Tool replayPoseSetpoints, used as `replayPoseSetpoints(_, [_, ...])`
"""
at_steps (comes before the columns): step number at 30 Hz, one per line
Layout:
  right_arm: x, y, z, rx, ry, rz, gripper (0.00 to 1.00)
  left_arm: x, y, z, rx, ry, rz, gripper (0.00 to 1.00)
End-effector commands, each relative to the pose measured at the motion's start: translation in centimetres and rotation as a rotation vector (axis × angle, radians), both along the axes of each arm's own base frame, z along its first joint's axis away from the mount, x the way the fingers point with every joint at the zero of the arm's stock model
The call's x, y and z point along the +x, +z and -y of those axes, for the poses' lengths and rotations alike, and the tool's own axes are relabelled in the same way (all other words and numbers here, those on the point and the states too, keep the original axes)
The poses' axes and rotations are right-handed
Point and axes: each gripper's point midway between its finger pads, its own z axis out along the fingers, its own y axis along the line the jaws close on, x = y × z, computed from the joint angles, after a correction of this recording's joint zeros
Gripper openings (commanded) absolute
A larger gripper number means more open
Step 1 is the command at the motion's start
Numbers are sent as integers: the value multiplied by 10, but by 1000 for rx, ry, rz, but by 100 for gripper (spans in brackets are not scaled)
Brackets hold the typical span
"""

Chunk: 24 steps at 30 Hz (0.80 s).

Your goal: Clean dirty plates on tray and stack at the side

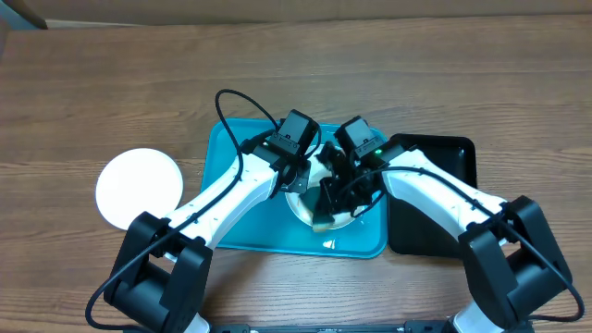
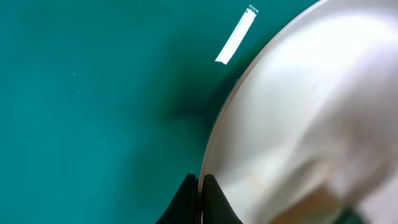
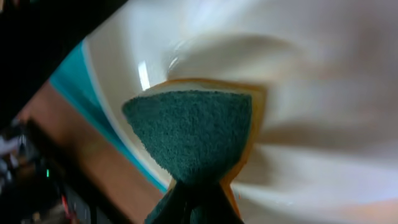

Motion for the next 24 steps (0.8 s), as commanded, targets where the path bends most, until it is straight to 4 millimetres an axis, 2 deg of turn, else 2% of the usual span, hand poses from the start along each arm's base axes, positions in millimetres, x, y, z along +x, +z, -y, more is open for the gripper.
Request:
replayPoseSetpoints(1, [-15,3,-9,55,117,14,4,2,-1,-1,4,28,5,4])
replayPoseSetpoints(9, [-10,-3,-3,4,106,42,4,-4,-2,12,-67,7,-35,4])
replayPoseSetpoints(16, [10,-11,6,-91,3,95,4,-11,-3,20,-114,-10,-71,4])
replayPoseSetpoints(20, [23,-18,23,-194,-107,111,4,-13,-3,21,-117,-11,-81,4])
replayPoseSetpoints(24, [30,-21,38,-233,-145,113,4,-13,-5,12,-74,1,-78,4])
